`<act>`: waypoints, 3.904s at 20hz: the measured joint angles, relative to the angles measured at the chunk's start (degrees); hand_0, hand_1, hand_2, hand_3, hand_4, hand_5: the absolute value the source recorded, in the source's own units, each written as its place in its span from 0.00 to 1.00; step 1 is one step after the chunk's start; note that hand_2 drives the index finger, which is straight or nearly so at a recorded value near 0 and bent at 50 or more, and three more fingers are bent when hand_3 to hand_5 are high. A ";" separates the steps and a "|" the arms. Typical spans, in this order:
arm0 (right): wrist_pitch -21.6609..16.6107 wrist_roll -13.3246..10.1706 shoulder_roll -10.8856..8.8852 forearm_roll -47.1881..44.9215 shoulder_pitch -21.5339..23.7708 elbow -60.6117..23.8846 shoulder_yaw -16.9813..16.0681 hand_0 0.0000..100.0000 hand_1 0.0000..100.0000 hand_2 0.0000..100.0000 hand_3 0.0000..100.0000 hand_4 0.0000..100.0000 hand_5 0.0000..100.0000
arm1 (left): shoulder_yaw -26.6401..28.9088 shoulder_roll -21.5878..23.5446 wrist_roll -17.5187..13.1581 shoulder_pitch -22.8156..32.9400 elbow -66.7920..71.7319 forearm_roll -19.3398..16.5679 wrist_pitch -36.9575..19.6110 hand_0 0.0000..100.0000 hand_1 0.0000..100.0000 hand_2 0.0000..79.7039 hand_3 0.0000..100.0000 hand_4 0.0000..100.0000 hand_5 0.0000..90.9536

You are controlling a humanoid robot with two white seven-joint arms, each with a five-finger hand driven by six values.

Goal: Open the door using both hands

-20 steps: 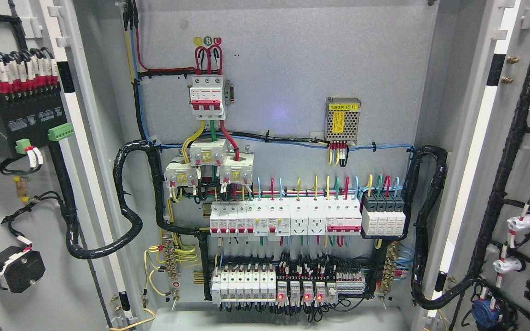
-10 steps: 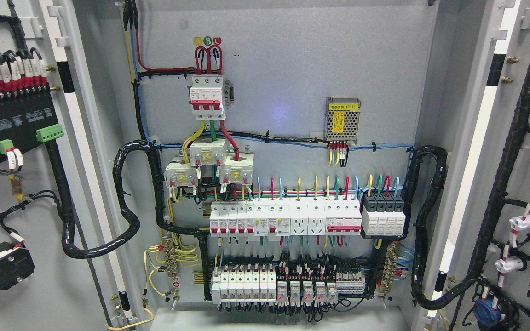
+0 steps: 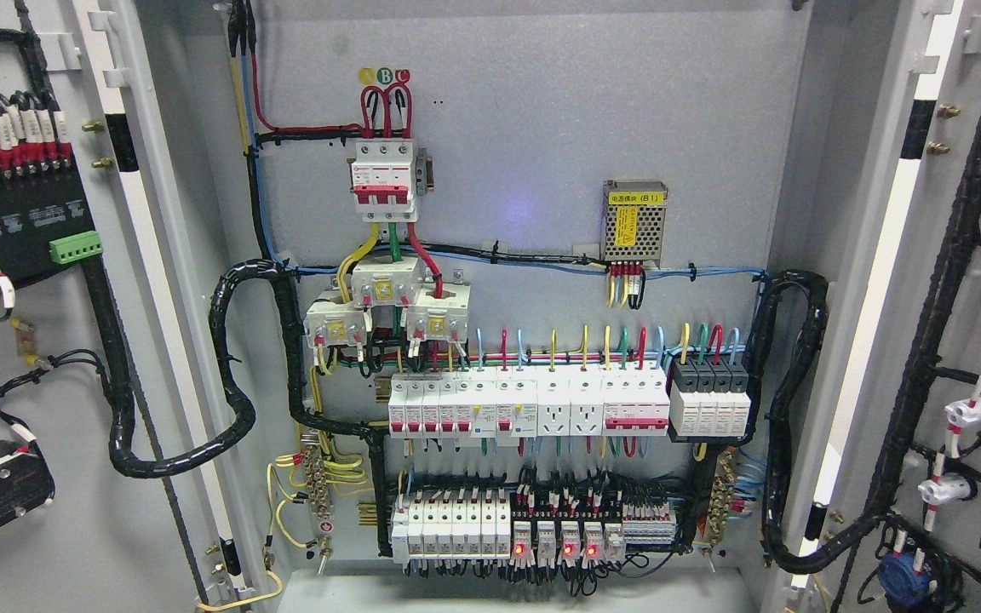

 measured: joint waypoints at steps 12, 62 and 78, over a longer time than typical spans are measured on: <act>-0.40 -0.03 0.57 0.13 0.51 -0.56 0.92 0.19 0.00 0.00 0.00 0.00 0.00 | 1.68 1.68 -0.02 -2.57 3.64 2.44 3.44 0.00 0.00 0.00 0.00 0.00 0.00; 0.80 -0.08 0.43 12.44 0.42 1.70 25.02 0.19 0.00 0.00 0.00 0.00 0.00 | -19.87 -2.69 -0.10 0.87 1.58 -10.30 3.47 0.00 0.00 0.00 0.00 0.00 0.00; 0.32 0.57 7.64 17.06 -0.20 39.11 34.45 0.19 0.00 0.00 0.00 0.00 0.00 | -31.64 -9.02 -6.91 0.79 31.19 -17.18 4.62 0.00 0.00 0.00 0.00 0.00 0.00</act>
